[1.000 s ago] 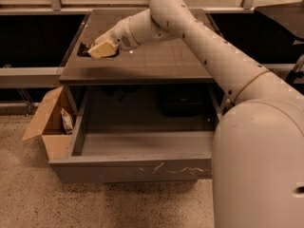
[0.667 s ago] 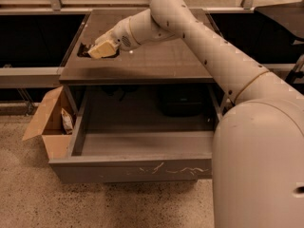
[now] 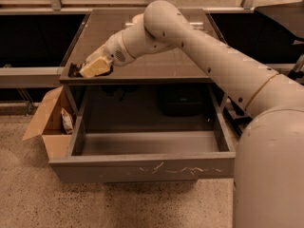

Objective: Place rxbar chocolate into top drawer

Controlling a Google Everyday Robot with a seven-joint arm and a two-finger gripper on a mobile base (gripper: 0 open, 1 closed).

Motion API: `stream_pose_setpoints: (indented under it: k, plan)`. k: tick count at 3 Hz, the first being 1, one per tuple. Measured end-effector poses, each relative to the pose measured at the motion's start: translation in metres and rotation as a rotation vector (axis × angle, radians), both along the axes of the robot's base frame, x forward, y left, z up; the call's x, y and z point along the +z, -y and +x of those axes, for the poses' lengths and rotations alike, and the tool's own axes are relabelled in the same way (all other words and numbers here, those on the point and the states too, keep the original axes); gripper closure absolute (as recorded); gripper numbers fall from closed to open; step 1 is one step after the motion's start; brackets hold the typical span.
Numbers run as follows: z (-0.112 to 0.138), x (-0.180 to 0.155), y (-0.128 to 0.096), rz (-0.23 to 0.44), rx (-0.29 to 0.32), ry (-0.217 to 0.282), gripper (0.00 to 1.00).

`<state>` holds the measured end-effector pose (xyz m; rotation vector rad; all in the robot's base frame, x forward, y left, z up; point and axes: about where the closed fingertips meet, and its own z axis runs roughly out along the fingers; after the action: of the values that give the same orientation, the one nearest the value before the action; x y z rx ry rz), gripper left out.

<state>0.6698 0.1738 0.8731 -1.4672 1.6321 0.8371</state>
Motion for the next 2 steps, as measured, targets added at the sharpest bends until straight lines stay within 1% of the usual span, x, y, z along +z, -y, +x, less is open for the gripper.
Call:
stream_pose_setpoints:
  k: [1, 2]
  plan:
    - [-0.051, -0.029, -0.013, -0.068, 0.049, -0.052, 1.00]
    - [-0.083, -0.055, -0.016, -0.148, 0.054, -0.083, 1.00]
